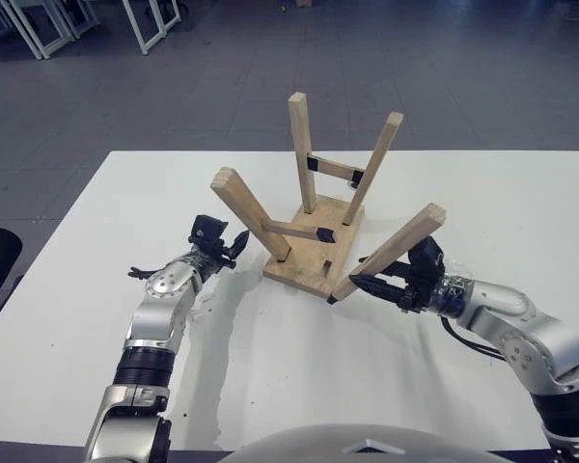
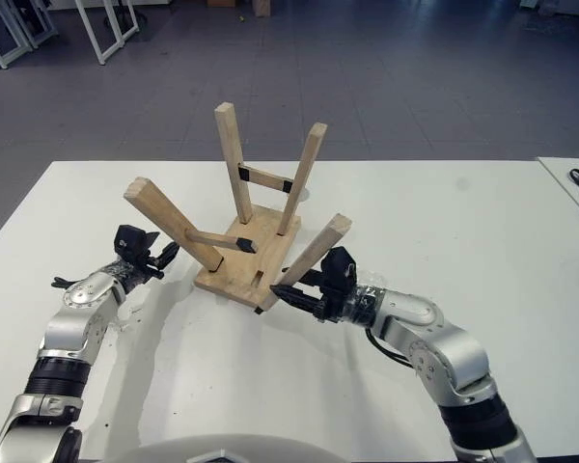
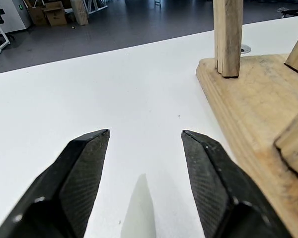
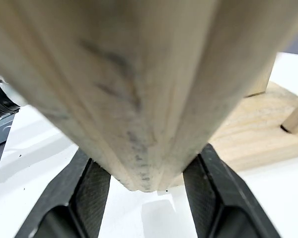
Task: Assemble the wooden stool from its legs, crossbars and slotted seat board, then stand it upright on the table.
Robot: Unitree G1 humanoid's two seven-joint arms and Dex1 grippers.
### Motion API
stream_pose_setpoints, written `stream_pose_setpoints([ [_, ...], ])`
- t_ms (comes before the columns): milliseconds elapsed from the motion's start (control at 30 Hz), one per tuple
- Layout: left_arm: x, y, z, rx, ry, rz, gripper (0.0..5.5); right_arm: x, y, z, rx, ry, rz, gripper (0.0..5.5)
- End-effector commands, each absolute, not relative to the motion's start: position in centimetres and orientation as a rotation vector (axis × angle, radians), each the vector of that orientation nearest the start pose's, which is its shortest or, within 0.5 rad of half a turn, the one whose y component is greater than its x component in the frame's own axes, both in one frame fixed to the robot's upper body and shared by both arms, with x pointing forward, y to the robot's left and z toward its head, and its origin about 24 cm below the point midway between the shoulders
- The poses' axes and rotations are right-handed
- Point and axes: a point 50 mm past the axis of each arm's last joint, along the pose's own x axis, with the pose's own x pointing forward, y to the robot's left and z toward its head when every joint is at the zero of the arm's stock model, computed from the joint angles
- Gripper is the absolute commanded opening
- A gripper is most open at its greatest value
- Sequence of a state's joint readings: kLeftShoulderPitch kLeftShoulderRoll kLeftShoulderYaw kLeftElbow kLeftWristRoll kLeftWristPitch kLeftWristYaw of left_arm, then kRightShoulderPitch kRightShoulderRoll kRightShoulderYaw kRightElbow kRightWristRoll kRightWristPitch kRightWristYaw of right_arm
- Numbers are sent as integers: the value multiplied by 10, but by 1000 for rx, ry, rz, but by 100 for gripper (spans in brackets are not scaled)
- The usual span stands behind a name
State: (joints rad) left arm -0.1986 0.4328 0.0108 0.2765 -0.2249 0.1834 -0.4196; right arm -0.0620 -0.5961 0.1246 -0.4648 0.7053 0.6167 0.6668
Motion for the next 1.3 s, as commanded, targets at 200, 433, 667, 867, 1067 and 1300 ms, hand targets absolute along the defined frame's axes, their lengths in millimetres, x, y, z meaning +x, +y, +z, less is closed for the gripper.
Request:
stream_pose_setpoints([
  [200,292,235,35,175,268,-312,268,250,-129,135,26,146,1110,202],
  [433,290,227,32,168,276,-351,268,274,-131,90,-8,251,1104,202],
  [667,285,227,29,161,290,-348,268,279,-139,73,-194,362,1168,202],
  [867,284,231,40,173,262,-327,268,278,-137,73,-334,347,1168,202],
  [1067,295,246,126,238,-27,-217,268,277,-141,68,-361,339,1072,202],
  [1300,294,191,272,484,-569,-388,268,290,-142,72,-375,363,1001,202],
])
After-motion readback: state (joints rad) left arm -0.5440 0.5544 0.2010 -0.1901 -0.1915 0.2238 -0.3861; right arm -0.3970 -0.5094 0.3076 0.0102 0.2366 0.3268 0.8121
